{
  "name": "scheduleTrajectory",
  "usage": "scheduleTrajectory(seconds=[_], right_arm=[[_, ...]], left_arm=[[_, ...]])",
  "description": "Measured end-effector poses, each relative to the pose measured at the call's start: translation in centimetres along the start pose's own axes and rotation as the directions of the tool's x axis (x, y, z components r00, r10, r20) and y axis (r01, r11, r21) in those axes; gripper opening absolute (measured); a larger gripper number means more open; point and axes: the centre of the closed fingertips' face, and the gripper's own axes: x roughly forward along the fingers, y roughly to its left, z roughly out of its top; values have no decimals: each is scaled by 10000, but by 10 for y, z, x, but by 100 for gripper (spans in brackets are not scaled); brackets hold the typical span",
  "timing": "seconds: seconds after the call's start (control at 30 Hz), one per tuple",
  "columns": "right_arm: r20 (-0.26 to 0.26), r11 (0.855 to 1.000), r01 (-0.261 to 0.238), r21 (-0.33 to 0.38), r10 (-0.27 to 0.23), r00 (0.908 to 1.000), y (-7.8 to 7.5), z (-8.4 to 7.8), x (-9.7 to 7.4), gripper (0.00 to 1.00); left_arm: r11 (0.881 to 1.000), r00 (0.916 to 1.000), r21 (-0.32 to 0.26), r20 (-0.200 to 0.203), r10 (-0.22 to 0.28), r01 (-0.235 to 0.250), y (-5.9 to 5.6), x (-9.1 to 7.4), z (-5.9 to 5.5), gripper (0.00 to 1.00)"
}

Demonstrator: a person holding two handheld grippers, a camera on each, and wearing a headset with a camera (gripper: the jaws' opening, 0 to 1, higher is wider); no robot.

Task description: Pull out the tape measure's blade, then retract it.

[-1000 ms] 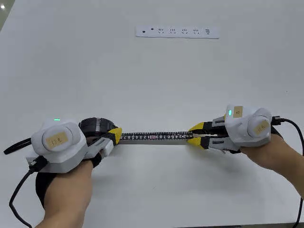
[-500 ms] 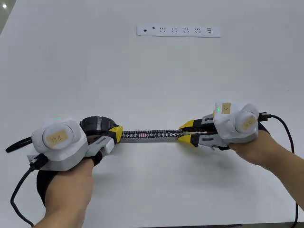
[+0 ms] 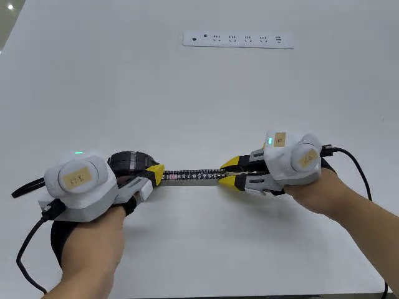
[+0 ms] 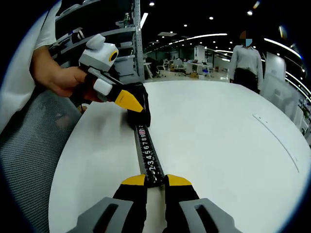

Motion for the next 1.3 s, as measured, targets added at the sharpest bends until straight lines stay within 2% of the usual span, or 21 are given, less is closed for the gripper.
scheduleTrajectory(seconds=[0.6,1.3], right_arm=[[296,9995,-302,-132,306,9991,9,25,32,10],[759,9982,-589,82,581,9954,18,51,66,10]], left_arm=[[9999,9999,-100,-28,-100,99,1,0,0,58],[9995,9998,-226,19,-209,210,3,2,0,58]])
